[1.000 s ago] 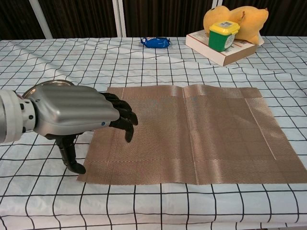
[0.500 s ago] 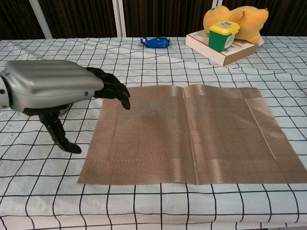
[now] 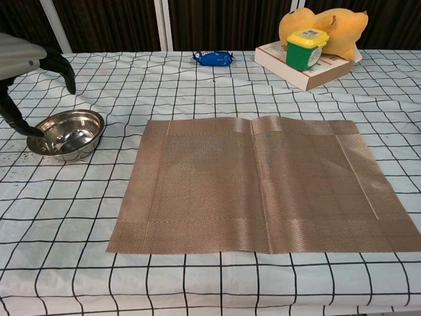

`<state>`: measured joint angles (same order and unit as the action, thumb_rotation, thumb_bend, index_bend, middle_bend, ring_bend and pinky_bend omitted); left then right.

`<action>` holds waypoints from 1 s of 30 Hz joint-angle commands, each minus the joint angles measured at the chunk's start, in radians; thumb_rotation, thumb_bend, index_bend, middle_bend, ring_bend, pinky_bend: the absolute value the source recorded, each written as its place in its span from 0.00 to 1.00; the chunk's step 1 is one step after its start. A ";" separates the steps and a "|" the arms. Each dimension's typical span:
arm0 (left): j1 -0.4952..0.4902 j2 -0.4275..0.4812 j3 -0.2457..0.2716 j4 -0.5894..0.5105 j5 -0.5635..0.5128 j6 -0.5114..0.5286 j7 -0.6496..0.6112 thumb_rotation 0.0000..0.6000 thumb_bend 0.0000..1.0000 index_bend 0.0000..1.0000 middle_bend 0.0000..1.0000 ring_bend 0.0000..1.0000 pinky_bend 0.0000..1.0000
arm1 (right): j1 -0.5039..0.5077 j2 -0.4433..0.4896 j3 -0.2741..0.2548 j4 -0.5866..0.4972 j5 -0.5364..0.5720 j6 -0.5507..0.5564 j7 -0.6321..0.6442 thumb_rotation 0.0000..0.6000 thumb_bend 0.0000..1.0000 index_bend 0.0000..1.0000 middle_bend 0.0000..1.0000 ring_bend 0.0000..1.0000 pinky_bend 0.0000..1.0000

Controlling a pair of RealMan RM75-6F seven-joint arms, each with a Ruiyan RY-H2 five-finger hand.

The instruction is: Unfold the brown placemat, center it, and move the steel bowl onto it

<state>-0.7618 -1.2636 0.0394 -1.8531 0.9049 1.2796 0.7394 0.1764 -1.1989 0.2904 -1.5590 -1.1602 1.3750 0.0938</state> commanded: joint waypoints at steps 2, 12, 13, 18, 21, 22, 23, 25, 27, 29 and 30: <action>0.027 -0.014 -0.018 0.073 -0.033 -0.012 -0.029 1.00 0.13 0.39 0.19 0.05 0.10 | 0.000 -0.001 -0.001 -0.001 -0.002 0.002 -0.001 1.00 0.05 0.00 0.00 0.00 0.16; 0.051 -0.042 -0.015 0.133 -0.060 -0.052 -0.039 1.00 0.13 0.43 0.19 0.05 0.10 | -0.001 0.001 0.001 -0.001 0.001 0.002 0.001 1.00 0.05 0.00 0.00 0.00 0.16; 0.053 -0.043 -0.012 0.133 -0.058 -0.053 -0.036 1.00 0.13 0.43 0.19 0.05 0.10 | -0.001 0.001 0.001 -0.002 0.001 0.002 0.001 1.00 0.05 0.00 0.00 0.00 0.16; 0.068 -0.044 -0.006 0.142 -0.054 -0.065 -0.035 1.00 0.13 0.43 0.19 0.05 0.10 | -0.001 0.001 0.001 -0.002 0.001 0.002 0.002 1.00 0.05 0.00 0.00 0.00 0.16; 0.072 -0.056 -0.004 0.158 -0.048 -0.081 -0.029 1.00 0.13 0.43 0.19 0.05 0.10 | -0.001 0.001 0.002 -0.002 0.002 0.002 0.002 1.00 0.05 0.00 0.00 0.00 0.16; 0.073 -0.060 -0.005 0.163 -0.047 -0.084 -0.028 1.00 0.13 0.44 0.19 0.05 0.10 | -0.001 0.001 0.001 -0.003 0.002 0.002 0.002 1.00 0.05 0.00 0.00 0.00 0.16; 0.072 -0.069 -0.008 0.172 -0.047 -0.092 -0.028 1.00 0.13 0.44 0.19 0.05 0.10 | -0.001 0.001 0.001 -0.003 0.002 0.002 0.002 1.00 0.05 0.00 0.00 0.00 0.16; 0.070 -0.087 -0.013 0.189 -0.046 -0.103 -0.026 1.00 0.13 0.44 0.19 0.05 0.10 | -0.001 0.001 0.001 -0.003 0.001 0.002 0.001 1.00 0.05 0.00 0.00 0.00 0.16; 0.067 -0.102 -0.018 0.203 -0.044 -0.113 -0.023 1.00 0.13 0.45 0.19 0.05 0.10 | -0.001 0.001 0.001 -0.003 0.001 0.003 0.000 1.00 0.05 0.00 0.00 0.00 0.16; 0.063 -0.121 -0.023 0.220 -0.043 -0.124 -0.019 1.00 0.14 0.45 0.20 0.05 0.10 | -0.002 0.001 0.001 -0.003 0.001 0.003 0.000 1.00 0.05 0.00 0.00 0.00 0.16; 0.061 -0.131 -0.026 0.228 -0.043 -0.130 -0.017 1.00 0.15 0.45 0.20 0.05 0.10 | -0.002 0.001 0.001 -0.003 0.001 0.003 0.000 1.00 0.05 0.00 0.00 0.00 0.16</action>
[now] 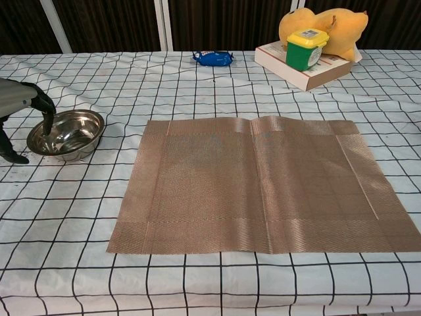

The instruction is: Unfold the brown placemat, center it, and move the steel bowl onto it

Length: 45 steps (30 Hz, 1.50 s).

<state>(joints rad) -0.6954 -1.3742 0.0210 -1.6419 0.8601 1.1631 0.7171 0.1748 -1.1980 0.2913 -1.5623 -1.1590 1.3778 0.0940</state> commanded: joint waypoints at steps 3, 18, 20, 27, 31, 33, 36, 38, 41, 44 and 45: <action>-0.009 -0.049 -0.017 0.040 0.002 -0.025 0.009 1.00 0.17 0.46 0.20 0.05 0.10 | 0.000 0.000 0.001 0.002 0.001 -0.001 0.001 1.00 0.05 0.00 0.00 0.00 0.16; -0.016 -0.113 -0.044 0.099 0.005 -0.052 0.029 1.00 0.45 0.61 0.24 0.05 0.10 | 0.002 0.002 0.005 0.002 0.008 -0.008 0.011 1.00 0.05 0.00 0.00 0.00 0.16; -0.013 -0.112 -0.046 0.098 0.011 -0.048 0.027 1.00 0.47 0.64 0.25 0.05 0.10 | 0.002 0.002 0.005 0.002 0.007 -0.009 0.012 1.00 0.05 0.00 0.00 0.00 0.16; -0.005 -0.100 -0.055 0.087 0.066 -0.023 0.013 1.00 0.48 0.68 0.27 0.05 0.10 | 0.002 0.001 0.003 0.001 0.005 -0.010 0.014 1.00 0.05 0.00 0.00 0.00 0.16; -0.003 -0.088 -0.065 0.067 0.112 -0.004 -0.002 1.00 0.49 0.68 0.27 0.05 0.10 | 0.002 0.002 0.003 0.000 0.004 -0.009 0.015 1.00 0.05 0.00 0.00 0.00 0.16; -0.006 -0.082 -0.071 0.057 0.135 0.005 -0.006 1.00 0.49 0.68 0.27 0.05 0.10 | 0.001 0.002 0.003 -0.001 0.004 -0.009 0.016 1.00 0.05 0.00 0.00 0.00 0.16; -0.019 -0.072 -0.093 0.032 0.167 0.011 -0.014 1.00 0.49 0.68 0.27 0.05 0.10 | 0.001 0.002 0.003 -0.002 0.005 -0.010 0.017 1.00 0.05 0.00 0.00 0.00 0.16; -0.029 -0.070 -0.110 0.015 0.180 0.012 -0.017 1.00 0.49 0.68 0.27 0.05 0.10 | 0.001 0.003 0.003 -0.002 0.004 -0.009 0.017 1.00 0.05 0.00 0.00 0.00 0.16; -0.054 -0.073 -0.138 -0.008 0.202 0.007 -0.012 1.00 0.49 0.68 0.27 0.05 0.10 | 0.001 0.003 0.004 -0.003 0.005 -0.009 0.020 1.00 0.05 0.00 0.00 0.00 0.16; -0.083 -0.086 -0.158 -0.021 0.220 -0.010 -0.002 1.00 0.49 0.68 0.27 0.05 0.10 | 0.000 0.004 0.006 -0.003 0.007 -0.009 0.021 1.00 0.05 0.00 0.00 0.00 0.16; -0.094 -0.093 -0.164 -0.024 0.222 -0.019 0.002 1.00 0.49 0.68 0.27 0.05 0.10 | 0.000 0.004 0.006 -0.003 0.008 -0.009 0.022 1.00 0.05 0.00 0.00 0.00 0.16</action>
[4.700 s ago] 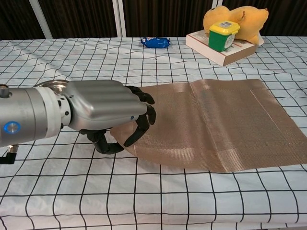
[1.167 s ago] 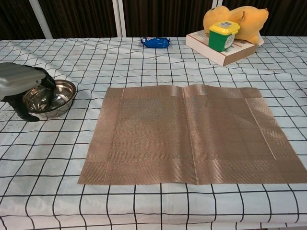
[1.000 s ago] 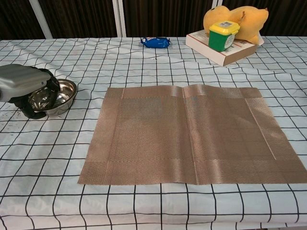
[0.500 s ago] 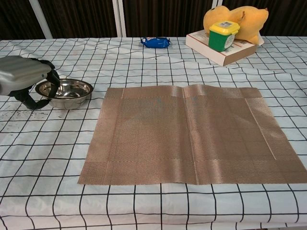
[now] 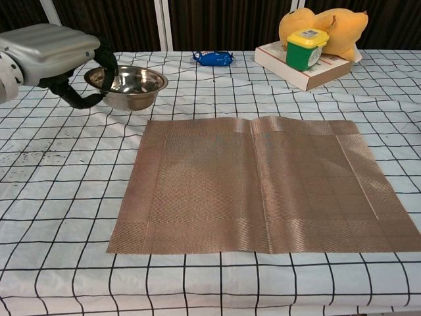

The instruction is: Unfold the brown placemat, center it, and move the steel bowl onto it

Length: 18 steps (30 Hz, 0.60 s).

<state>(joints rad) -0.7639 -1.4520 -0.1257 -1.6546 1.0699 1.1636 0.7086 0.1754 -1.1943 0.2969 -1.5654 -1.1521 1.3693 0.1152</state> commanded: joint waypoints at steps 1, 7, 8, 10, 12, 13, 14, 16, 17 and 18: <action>-0.038 -0.026 -0.024 -0.014 0.015 -0.030 0.014 1.00 0.49 0.68 0.27 0.05 0.10 | 0.000 0.000 0.001 0.001 0.002 -0.001 0.001 1.00 0.05 0.00 0.00 0.00 0.16; -0.102 -0.131 -0.042 0.000 0.025 -0.085 0.030 1.00 0.48 0.68 0.28 0.05 0.10 | 0.001 0.001 0.002 0.002 0.005 -0.003 0.004 1.00 0.05 0.00 0.00 0.00 0.16; -0.113 -0.163 -0.041 0.014 0.029 -0.094 0.029 1.00 0.48 0.68 0.28 0.05 0.10 | 0.000 0.001 0.003 0.002 0.006 -0.003 0.004 1.00 0.05 0.00 0.00 0.00 0.16; -0.130 -0.215 -0.036 0.046 0.039 -0.108 0.026 1.00 0.48 0.68 0.28 0.05 0.10 | 0.000 0.002 0.004 0.001 0.007 -0.002 0.007 1.00 0.05 0.00 0.00 0.00 0.16; -0.142 -0.254 -0.030 0.075 0.053 -0.116 0.025 1.00 0.48 0.68 0.28 0.05 0.10 | -0.001 0.003 0.006 0.001 0.009 -0.002 0.009 1.00 0.05 0.00 0.00 0.00 0.16; -0.153 -0.286 -0.024 0.088 0.068 -0.126 0.022 1.00 0.48 0.68 0.28 0.05 0.10 | -0.001 0.003 0.008 0.002 0.012 -0.002 0.011 1.00 0.05 0.00 0.00 0.00 0.16; -0.155 -0.301 -0.023 0.099 0.073 -0.126 0.019 1.00 0.48 0.68 0.28 0.05 0.10 | -0.001 0.004 0.008 0.002 0.013 -0.002 0.012 1.00 0.05 0.00 0.00 0.00 0.16; -0.159 -0.331 -0.017 0.123 0.082 -0.129 0.013 1.00 0.48 0.67 0.28 0.05 0.10 | -0.001 0.004 0.009 0.002 0.014 -0.003 0.014 1.00 0.05 0.00 0.00 0.00 0.16; -0.161 -0.343 -0.014 0.133 0.085 -0.132 0.011 1.00 0.47 0.67 0.28 0.05 0.10 | -0.001 0.004 0.009 0.002 0.014 -0.004 0.014 1.00 0.05 0.00 0.00 0.00 0.16; -0.162 -0.352 -0.010 0.143 0.087 -0.136 0.009 1.00 0.46 0.66 0.27 0.05 0.10 | -0.001 0.004 0.009 0.002 0.015 -0.005 0.014 1.00 0.05 0.00 0.00 0.00 0.16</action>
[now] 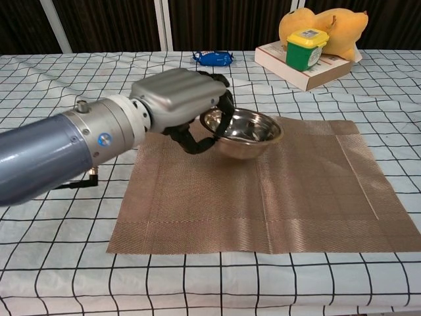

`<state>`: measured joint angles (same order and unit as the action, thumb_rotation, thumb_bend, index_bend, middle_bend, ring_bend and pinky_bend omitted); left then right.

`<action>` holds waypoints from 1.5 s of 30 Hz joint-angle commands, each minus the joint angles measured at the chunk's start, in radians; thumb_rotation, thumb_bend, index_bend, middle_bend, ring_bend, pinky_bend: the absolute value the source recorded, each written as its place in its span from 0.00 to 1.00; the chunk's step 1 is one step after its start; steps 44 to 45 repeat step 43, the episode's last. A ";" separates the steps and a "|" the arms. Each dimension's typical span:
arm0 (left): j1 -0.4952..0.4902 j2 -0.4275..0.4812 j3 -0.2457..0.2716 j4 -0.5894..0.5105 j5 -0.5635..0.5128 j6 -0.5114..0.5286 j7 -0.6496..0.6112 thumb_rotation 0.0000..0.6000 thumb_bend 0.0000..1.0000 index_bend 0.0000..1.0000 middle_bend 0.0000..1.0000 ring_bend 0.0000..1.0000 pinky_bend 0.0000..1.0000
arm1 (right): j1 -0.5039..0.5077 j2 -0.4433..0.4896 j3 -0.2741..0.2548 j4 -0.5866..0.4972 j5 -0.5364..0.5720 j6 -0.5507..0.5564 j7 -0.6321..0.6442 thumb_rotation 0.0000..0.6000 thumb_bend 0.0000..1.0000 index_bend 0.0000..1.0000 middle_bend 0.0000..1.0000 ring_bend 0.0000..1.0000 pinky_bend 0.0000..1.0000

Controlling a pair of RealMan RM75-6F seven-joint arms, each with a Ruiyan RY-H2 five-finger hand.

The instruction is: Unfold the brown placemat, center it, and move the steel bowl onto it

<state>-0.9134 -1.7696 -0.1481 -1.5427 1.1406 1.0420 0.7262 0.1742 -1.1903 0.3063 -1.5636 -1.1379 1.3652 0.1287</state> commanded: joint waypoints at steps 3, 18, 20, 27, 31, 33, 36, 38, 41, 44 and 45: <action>-0.014 -0.056 0.019 0.055 0.014 -0.020 -0.002 1.00 0.40 0.63 0.26 0.05 0.10 | 0.000 0.000 -0.001 0.000 -0.001 -0.002 0.000 1.00 0.05 0.00 0.00 0.00 0.16; 0.053 0.002 0.027 -0.047 -0.016 0.070 0.054 1.00 0.03 0.11 0.09 0.00 0.01 | -0.001 -0.002 -0.008 -0.001 -0.009 0.003 -0.010 1.00 0.05 0.00 0.00 0.00 0.16; 0.082 0.044 0.029 -0.099 -0.016 0.113 0.056 1.00 0.03 0.11 0.09 0.00 0.01 | -0.001 -0.002 -0.009 -0.001 -0.010 0.004 -0.013 1.00 0.05 0.00 0.00 0.00 0.16; 0.227 0.252 0.060 -0.216 0.009 0.280 -0.012 1.00 0.03 0.11 0.08 0.00 0.01 | 0.001 -0.009 -0.021 0.011 -0.030 0.017 -0.045 1.00 0.05 0.00 0.00 0.00 0.16; 0.313 0.383 0.088 -0.257 0.013 0.350 -0.075 1.00 0.03 0.10 0.06 0.00 0.01 | 0.003 -0.014 -0.029 0.021 -0.043 0.024 -0.068 1.00 0.05 0.00 0.00 0.00 0.16; 0.356 0.443 0.106 -0.272 0.024 0.381 -0.113 1.00 0.03 0.08 0.05 0.00 0.01 | 0.004 -0.017 -0.033 0.025 -0.048 0.027 -0.079 1.00 0.05 0.00 0.00 0.00 0.16; 0.445 0.536 0.145 -0.282 0.044 0.453 -0.200 1.00 0.03 0.05 0.03 0.00 0.01 | 0.007 -0.024 -0.044 0.033 -0.064 0.033 -0.103 1.00 0.05 0.00 0.00 0.00 0.16; 0.480 0.569 0.162 -0.278 0.060 0.470 -0.247 1.00 0.03 0.03 0.02 0.00 0.00 | 0.008 -0.028 -0.049 0.037 -0.072 0.037 -0.116 1.00 0.04 0.00 0.00 0.00 0.16; 0.525 0.602 0.183 -0.267 0.069 0.493 -0.296 1.00 0.02 0.02 0.01 0.00 0.00 | 0.009 -0.033 -0.055 0.042 -0.083 0.043 -0.131 1.00 0.03 0.00 0.00 0.00 0.16; 0.569 0.624 0.201 -0.243 0.087 0.517 -0.350 1.00 0.02 0.02 0.01 0.00 0.00 | 0.010 -0.038 -0.061 0.047 -0.095 0.050 -0.147 1.00 0.03 0.00 0.00 0.00 0.16; 0.569 0.624 0.201 -0.243 0.087 0.517 -0.350 1.00 0.02 0.02 0.01 0.00 0.00 | 0.010 -0.038 -0.061 0.047 -0.095 0.050 -0.147 1.00 0.03 0.00 0.00 0.00 0.16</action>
